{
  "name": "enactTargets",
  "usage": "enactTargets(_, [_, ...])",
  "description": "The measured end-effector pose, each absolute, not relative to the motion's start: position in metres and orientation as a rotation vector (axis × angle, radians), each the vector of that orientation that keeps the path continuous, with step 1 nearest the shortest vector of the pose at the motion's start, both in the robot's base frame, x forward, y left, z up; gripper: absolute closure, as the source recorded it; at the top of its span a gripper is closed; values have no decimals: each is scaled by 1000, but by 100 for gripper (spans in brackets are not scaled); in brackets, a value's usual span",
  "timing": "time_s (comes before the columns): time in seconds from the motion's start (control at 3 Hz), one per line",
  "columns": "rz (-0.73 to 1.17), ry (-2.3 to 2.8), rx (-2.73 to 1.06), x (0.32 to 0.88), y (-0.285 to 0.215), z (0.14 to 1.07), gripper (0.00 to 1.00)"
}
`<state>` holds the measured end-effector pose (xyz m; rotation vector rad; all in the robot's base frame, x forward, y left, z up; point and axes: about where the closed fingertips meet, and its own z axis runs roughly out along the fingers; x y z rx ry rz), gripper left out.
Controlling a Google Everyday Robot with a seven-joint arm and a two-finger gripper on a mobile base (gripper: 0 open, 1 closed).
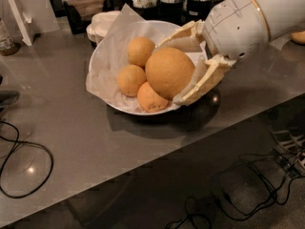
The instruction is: Pick orange from white bowl
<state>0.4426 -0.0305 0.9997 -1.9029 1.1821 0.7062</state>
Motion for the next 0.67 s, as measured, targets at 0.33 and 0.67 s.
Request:
enactTargets(0.33, [803,1184,-1904,436,-42,981,100])
enactTargets(0.67, [831,1148,-1946,429,-32,978,100])
